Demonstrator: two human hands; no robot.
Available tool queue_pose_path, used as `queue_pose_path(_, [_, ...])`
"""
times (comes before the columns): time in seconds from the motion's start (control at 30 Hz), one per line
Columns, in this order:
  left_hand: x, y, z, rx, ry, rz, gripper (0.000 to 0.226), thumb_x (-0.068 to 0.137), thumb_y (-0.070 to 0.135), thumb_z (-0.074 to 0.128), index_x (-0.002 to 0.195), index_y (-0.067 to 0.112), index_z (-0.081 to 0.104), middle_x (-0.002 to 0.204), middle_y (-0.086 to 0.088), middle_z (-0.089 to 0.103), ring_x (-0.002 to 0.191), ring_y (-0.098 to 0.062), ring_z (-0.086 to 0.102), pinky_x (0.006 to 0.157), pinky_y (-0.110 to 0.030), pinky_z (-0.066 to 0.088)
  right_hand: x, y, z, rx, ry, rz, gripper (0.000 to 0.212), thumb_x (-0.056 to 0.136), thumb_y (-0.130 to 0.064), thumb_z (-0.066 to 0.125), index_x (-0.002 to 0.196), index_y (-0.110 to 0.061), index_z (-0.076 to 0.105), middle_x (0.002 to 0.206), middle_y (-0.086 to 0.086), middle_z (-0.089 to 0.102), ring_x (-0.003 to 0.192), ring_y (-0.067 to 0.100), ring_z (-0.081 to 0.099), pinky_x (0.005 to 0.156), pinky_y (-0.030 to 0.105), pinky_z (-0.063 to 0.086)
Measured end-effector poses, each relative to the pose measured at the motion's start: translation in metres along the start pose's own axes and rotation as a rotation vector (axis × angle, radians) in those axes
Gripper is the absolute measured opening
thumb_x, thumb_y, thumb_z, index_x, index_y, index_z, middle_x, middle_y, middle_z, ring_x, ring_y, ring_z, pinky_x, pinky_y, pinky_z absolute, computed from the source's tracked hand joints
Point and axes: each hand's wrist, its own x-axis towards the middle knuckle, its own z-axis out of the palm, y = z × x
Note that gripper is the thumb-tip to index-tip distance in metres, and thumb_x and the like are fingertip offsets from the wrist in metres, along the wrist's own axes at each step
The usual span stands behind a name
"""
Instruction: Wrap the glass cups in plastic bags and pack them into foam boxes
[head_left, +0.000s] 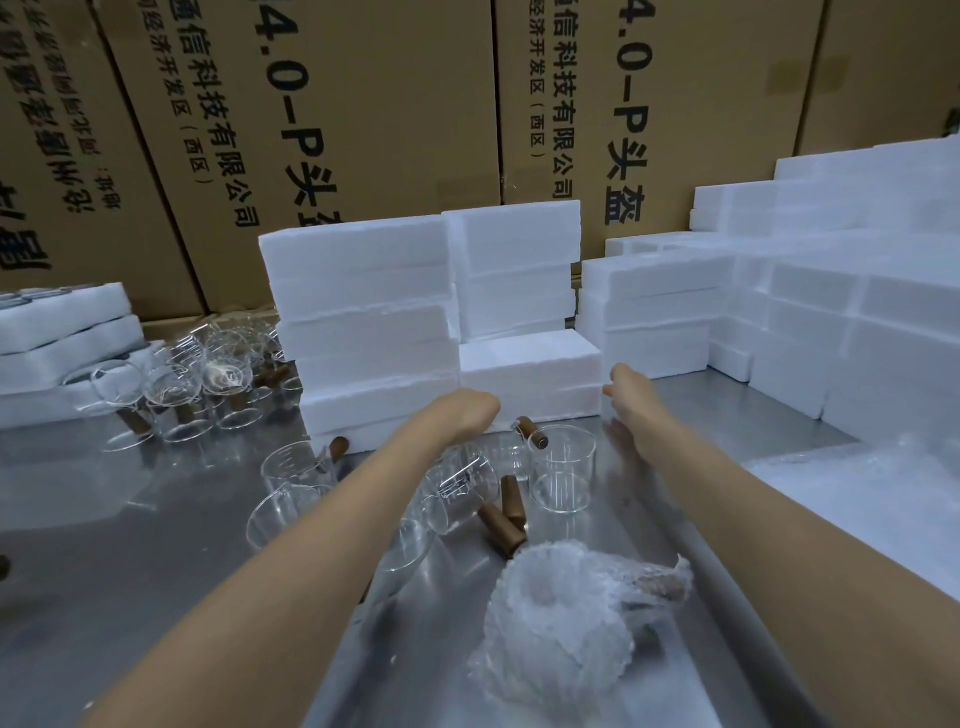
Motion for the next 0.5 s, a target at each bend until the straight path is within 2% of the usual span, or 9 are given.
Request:
queue_pose_path(0.1, [0.006, -0.004, 0.002, -0.009, 0.014, -0.023, 0.032, 0.095, -0.001, 0.029, 0.068, 0.014, 0.023, 0.078, -0.016, 0.038, 0.063, -0.018, 0.031, 0.064, -0.031, 0.027, 0.003, 0.002, 0.001, 0.008, -0.001, -0.012, 0.043, 0.098, -0.021, 0.025, 0.135, -0.003, 0.038, 0.13, 0.014, 0.051, 0.097, 0.022, 0.041, 0.08, 0.027, 0.029])
queue_pose_path(0.13, [0.008, -0.006, 0.003, -0.043, 0.02, -0.041, 0.026, 0.095, 0.0, 0.028, 0.071, 0.009, 0.032, 0.09, -0.027, 0.045, 0.075, -0.025, 0.045, 0.072, -0.033, 0.036, 0.004, 0.003, 0.002, 0.002, 0.0, -0.017, 0.043, 0.098, -0.021, 0.025, 0.135, -0.003, 0.038, 0.13, 0.014, 0.05, 0.097, 0.022, 0.041, 0.08, 0.026, 0.029])
queue_pose_path(0.17, [0.011, -0.009, 0.003, -0.061, 0.012, -0.066, 0.022, 0.096, 0.002, 0.027, 0.081, -0.001, 0.044, 0.111, -0.035, 0.049, 0.098, -0.036, 0.052, 0.089, -0.04, 0.041, 0.005, 0.003, 0.003, -0.009, 0.002, -0.021, 0.043, 0.098, -0.021, 0.025, 0.134, -0.002, 0.038, 0.129, 0.014, 0.05, 0.097, 0.023, 0.042, 0.08, 0.027, 0.029])
queue_pose_path(0.2, [0.014, -0.012, 0.003, -0.074, 0.007, -0.09, 0.028, 0.097, 0.005, 0.026, 0.101, -0.009, 0.05, 0.13, -0.033, 0.045, 0.118, -0.042, 0.046, 0.102, -0.049, 0.036, 0.005, 0.004, 0.003, -0.021, 0.002, -0.027, 0.042, 0.098, -0.021, 0.025, 0.133, -0.002, 0.039, 0.125, 0.015, 0.051, 0.096, 0.023, 0.042, 0.079, 0.027, 0.029])
queue_pose_path(0.23, [0.014, -0.014, 0.003, -0.058, -0.002, -0.089, 0.034, 0.097, 0.007, 0.025, 0.115, -0.011, 0.048, 0.138, -0.03, 0.041, 0.125, -0.043, 0.041, 0.107, -0.054, 0.03, 0.006, 0.004, 0.004, -0.03, 0.004, -0.031, 0.039, 0.098, -0.021, 0.025, 0.129, -0.003, 0.041, 0.119, 0.014, 0.051, 0.093, 0.023, 0.042, 0.075, 0.028, 0.03])
queue_pose_path(0.3, [0.016, -0.014, 0.002, -0.043, -0.021, -0.04, 0.034, 0.098, 0.014, 0.026, 0.114, 0.002, 0.054, 0.14, -0.023, 0.044, 0.122, -0.038, 0.044, 0.111, -0.054, 0.026, 0.007, 0.003, 0.004, -0.032, 0.019, -0.027, 0.029, 0.097, -0.02, 0.025, 0.116, -0.007, 0.043, 0.107, 0.013, 0.048, 0.084, 0.024, 0.041, 0.065, 0.029, 0.03])
queue_pose_path(0.37, [0.014, -0.01, 0.001, -0.057, -0.044, 0.005, 0.027, 0.092, 0.021, 0.03, 0.099, 0.013, 0.055, 0.13, -0.013, 0.051, 0.119, -0.031, 0.046, 0.111, -0.049, 0.028, 0.009, 0.004, 0.002, -0.026, 0.039, -0.016, 0.034, 0.096, -0.02, 0.025, 0.12, -0.004, 0.043, 0.11, 0.014, 0.051, 0.085, 0.025, 0.043, 0.068, 0.03, 0.031])
queue_pose_path(0.43, [0.014, -0.005, -0.001, -0.069, -0.077, 0.024, 0.022, 0.09, 0.015, 0.032, 0.092, 0.01, 0.053, 0.127, -0.012, 0.053, 0.118, -0.029, 0.049, 0.105, -0.04, 0.033, 0.01, 0.005, 0.001, -0.039, 0.065, -0.004, 0.042, 0.096, -0.022, 0.025, 0.129, -0.002, 0.042, 0.12, 0.015, 0.054, 0.092, 0.026, 0.044, 0.076, 0.03, 0.031])
queue_pose_path(0.5, [0.016, -0.006, 0.0, -0.057, -0.022, -0.032, 0.025, 0.092, 0.011, 0.033, 0.1, 0.005, 0.057, 0.136, -0.016, 0.052, 0.122, -0.033, 0.049, 0.108, -0.043, 0.03, 0.011, 0.006, 0.0, -0.067, 0.088, -0.022, 0.04, 0.095, -0.022, 0.026, 0.127, -0.003, 0.043, 0.121, 0.014, 0.056, 0.091, 0.026, 0.044, 0.076, 0.03, 0.03])
